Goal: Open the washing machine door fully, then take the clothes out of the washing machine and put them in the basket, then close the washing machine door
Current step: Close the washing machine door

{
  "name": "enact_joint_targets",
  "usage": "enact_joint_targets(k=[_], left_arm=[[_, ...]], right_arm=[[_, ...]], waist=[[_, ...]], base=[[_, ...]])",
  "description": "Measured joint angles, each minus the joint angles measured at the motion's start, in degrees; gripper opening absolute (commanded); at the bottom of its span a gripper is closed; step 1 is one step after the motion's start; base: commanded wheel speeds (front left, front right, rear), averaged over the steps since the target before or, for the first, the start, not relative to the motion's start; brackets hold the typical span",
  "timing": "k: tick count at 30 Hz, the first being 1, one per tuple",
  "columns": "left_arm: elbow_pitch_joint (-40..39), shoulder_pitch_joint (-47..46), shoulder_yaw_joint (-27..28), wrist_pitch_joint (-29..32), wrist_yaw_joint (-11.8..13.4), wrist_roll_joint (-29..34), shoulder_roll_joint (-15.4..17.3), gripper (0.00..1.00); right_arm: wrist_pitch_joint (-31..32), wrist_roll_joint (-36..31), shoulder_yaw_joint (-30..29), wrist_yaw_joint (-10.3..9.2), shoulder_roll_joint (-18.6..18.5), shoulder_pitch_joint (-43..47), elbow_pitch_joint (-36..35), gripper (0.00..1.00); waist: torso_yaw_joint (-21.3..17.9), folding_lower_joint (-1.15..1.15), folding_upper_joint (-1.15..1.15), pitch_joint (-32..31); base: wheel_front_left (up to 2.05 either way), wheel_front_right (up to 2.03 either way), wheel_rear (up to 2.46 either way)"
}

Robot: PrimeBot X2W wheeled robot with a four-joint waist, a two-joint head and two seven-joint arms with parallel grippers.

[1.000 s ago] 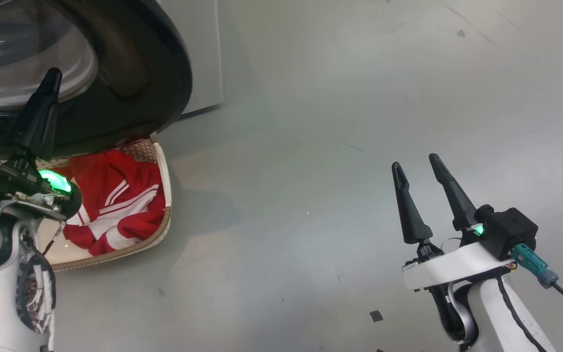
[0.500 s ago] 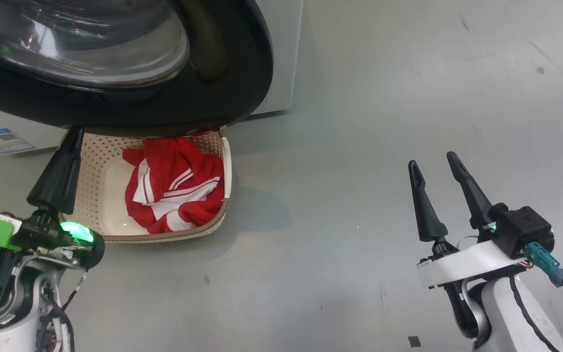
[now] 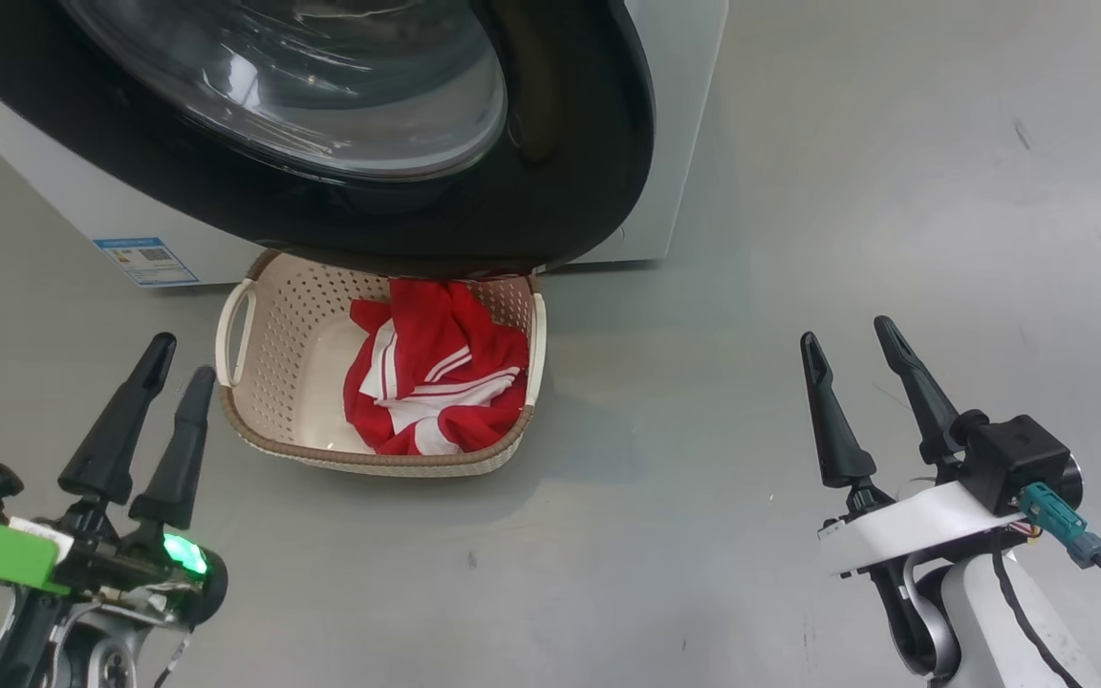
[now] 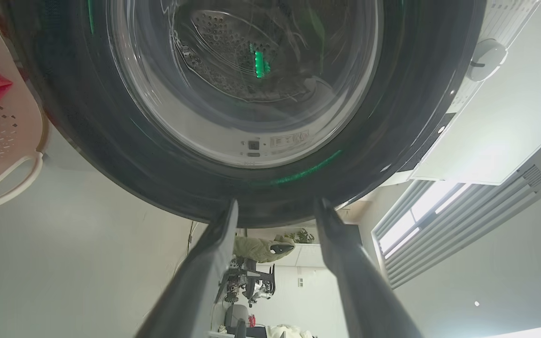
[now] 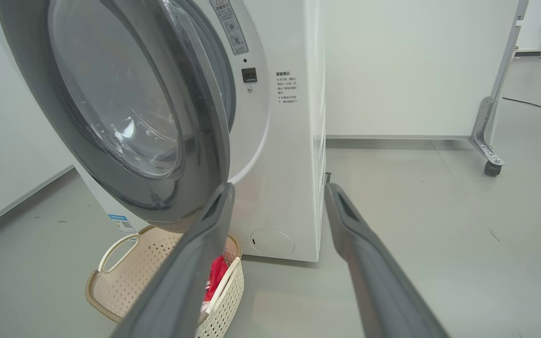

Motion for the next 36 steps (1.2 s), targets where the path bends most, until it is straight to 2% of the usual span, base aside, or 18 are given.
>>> enact_joint_targets(k=[6,11,25,30,36], left_arm=[[-1.8,4.2,-2.1,-1.6,0.0,-2.3,0.0,1.00],[-3.2,6.1,-2.1,-5.1,0.0,-0.9,0.1,1.00],[-10.5,7.3,-3.8,-17.4,0.0,29.2,0.4,1.00],[-12.8,7.2,-4.5,-23.3,0.0,43.1,3.9,1.00],[-12.1,8.7,-7.4,-27.6,0.0,59.6,8.1,1.00]], right_arm=[[0.0,0.0,0.0,0.01,0.0,1.4,0.8,1.00],[0.0,0.0,-0.1,0.01,0.1,2.1,1.2,1.00],[0.0,0.0,-2.2,-0.57,0.2,3.2,0.8,1.00],[0.0,0.0,-2.4,-0.62,0.4,3.6,0.8,1.00],[0.0,0.0,-2.4,-0.62,0.5,5.5,0.9,1.00]], waist=[[2.0,0.00,0.00,-2.7],[2.9,0.00,0.00,-4.2],[3.3,0.00,0.00,-6.9],[3.2,0.00,0.00,-8.2],[2.9,0.00,0.00,-9.9]], base=[[0.00,0.00,0.00],[0.00,0.00,0.00],[0.00,0.00,0.00],[0.00,0.00,0.00],[0.00,0.00,0.00]])
